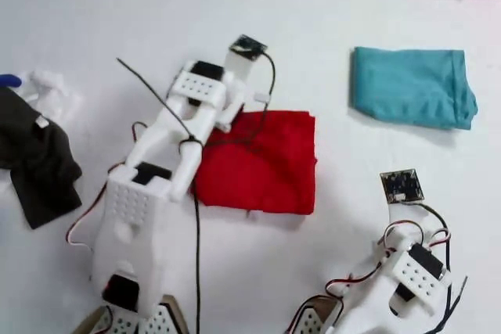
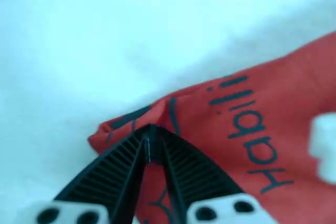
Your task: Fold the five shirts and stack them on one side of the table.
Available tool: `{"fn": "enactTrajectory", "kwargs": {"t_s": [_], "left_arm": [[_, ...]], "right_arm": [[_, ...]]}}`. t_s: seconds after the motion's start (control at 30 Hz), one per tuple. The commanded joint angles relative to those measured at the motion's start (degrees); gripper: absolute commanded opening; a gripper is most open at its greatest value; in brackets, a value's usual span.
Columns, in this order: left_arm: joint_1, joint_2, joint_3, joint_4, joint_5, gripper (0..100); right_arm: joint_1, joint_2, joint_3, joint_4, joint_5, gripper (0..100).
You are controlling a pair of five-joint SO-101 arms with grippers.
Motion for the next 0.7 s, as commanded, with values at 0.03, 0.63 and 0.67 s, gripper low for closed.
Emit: {"fn": "enactTrajectory", "kwargs": {"t_s": [0.03,0.63,0.67], "left_arm": [[-1.4,-0.6,-5.4,4.0,0.4,3],[-5.6,-4.2,-25.2,30.6,0.4,3],[-6.0,-6.0,-22.6,30.6,0.4,3]], "right_arm": [[0.7,-0.9,-0.1,-1.0,-0.4,1.9],[-20.3,-0.2,-27.3,21.4,-18.3,1.9],[-23.9,-0.1,-30.2,23.1,-20.0,1.9]]}}
